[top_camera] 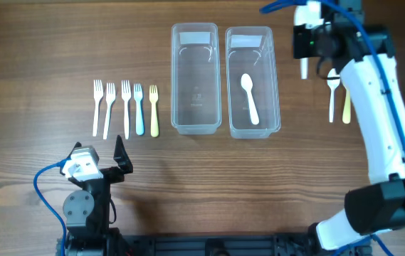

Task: Pack container
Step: 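Place the white spoon into the right container and release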

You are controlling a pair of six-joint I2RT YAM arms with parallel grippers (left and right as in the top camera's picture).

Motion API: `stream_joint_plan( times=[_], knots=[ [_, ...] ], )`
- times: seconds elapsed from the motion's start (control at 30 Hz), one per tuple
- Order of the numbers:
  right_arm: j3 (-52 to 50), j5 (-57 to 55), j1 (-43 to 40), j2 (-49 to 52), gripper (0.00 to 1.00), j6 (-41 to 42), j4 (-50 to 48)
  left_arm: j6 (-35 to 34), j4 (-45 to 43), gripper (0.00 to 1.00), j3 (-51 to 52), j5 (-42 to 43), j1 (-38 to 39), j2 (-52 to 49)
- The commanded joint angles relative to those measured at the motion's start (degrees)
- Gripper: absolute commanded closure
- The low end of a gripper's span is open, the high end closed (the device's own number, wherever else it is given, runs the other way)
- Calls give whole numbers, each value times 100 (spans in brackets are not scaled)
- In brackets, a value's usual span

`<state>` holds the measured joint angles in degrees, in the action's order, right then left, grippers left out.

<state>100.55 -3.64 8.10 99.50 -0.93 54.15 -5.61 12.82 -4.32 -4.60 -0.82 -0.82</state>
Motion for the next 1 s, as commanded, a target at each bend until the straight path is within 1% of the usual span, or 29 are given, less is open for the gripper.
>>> stream_joint_plan(
  times=[0.0,0.27,0.43,0.5,0.53,0.57,0.63,0.7,0.73,0.87,0.97],
  knots=[
    [-17,116,356,170,96,444,98,111,-24,0,37,9,-37,44],
    [-297,114,861,557,96,656,-101,111,-24,0,37,9,-37,44],
    [-297,118,997,973,95,739,-72,111,-24,0,37,9,-37,44],
    [-297,129,1019,1102,94,750,-55,111,-24,0,37,9,-37,44],
    [-297,166,1021,1174,91,752,-50,111,-24,0,37,9,-37,44],
    [-297,251,1023,1248,87,752,-44,111,-24,0,37,9,-37,44],
    [-297,352,1021,1325,69,754,-42,111,-24,0,37,9,-37,44],
    [-297,372,1023,1335,63,756,-37,111,-24,0,35,9,-37,44],
    [-295,372,1021,1331,62,756,-44,111,-24,0,37,9,-37,44],
    [-216,343,986,1163,62,754,-7,111,-24,0,37,9,-37,44],
    [-17,122,868,892,62,758,173,111,-24,0,37,9,-37,44]
  ],
)
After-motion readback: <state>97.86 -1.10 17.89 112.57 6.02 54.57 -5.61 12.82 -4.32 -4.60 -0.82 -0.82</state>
